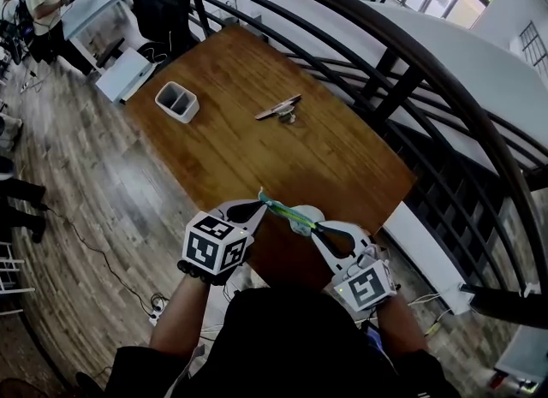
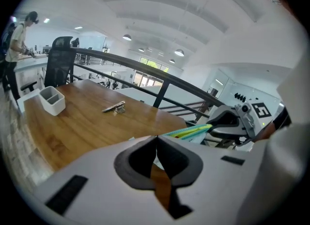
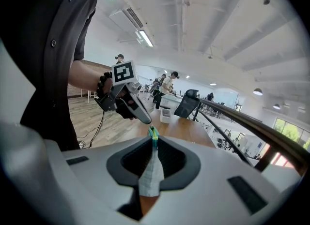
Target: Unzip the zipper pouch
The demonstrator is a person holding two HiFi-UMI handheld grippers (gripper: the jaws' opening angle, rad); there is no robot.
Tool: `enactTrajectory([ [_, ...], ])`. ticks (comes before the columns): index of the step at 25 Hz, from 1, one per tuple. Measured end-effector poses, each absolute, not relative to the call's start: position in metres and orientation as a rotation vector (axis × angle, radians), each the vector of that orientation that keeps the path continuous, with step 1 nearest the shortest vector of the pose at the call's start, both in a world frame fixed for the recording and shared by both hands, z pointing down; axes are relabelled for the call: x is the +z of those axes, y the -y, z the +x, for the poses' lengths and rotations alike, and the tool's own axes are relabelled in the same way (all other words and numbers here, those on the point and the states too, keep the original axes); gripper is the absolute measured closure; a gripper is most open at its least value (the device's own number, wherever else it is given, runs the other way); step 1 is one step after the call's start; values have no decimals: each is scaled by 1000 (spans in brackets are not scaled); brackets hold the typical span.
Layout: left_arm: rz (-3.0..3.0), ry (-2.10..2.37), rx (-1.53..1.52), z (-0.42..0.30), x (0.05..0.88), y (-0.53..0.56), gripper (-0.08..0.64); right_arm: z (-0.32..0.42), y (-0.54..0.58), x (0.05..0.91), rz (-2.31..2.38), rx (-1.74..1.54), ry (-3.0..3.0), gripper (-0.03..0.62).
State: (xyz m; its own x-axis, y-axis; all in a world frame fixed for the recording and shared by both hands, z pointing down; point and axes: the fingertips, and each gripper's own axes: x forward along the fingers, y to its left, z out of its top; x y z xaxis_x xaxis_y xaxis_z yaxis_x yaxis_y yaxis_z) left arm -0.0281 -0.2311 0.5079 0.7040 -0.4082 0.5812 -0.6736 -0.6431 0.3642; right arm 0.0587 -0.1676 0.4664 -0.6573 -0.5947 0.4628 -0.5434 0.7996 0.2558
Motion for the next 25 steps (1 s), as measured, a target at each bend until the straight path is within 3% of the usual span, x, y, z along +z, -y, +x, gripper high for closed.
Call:
enactTrajectory([
  [25,2312,962,634,-54,516,255,545,66,174,474,845,-114,2432,558],
])
